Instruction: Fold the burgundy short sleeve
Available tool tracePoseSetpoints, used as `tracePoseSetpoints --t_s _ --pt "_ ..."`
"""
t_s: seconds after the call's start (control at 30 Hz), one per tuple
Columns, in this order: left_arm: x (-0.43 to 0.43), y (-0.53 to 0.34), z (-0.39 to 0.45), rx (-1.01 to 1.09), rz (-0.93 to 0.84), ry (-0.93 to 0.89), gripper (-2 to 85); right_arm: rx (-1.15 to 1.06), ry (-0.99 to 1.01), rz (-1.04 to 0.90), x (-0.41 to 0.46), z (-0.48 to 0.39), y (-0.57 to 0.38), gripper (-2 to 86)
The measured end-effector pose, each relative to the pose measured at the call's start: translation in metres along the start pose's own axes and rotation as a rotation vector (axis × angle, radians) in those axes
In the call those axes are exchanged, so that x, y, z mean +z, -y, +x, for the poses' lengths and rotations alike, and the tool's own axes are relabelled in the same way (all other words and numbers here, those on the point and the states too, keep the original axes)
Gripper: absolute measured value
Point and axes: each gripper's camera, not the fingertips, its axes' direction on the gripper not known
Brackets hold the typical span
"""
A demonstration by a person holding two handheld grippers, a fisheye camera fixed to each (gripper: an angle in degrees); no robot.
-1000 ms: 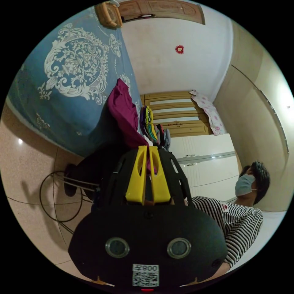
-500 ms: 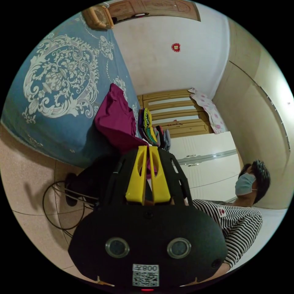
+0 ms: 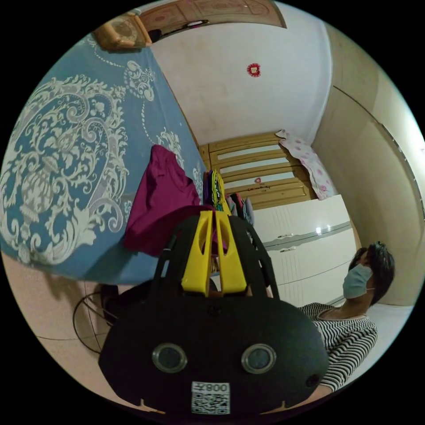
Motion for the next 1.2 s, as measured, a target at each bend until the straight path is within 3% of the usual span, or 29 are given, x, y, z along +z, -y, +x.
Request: tracePoseSetpoints --t_s 0.63,1.2 --pt "0.116 0.310 -0.193 -0.068 -0.026 0.164 1.0 0.031 -0.229 -0.087 0.171 -0.012 0.247 0.0" --pt "0.155 0.448 -0.361 -0.109 0.024 0.276 2.5 -0.020 -0.462 -0.158 0.327 -0.029 0.388 0.2"
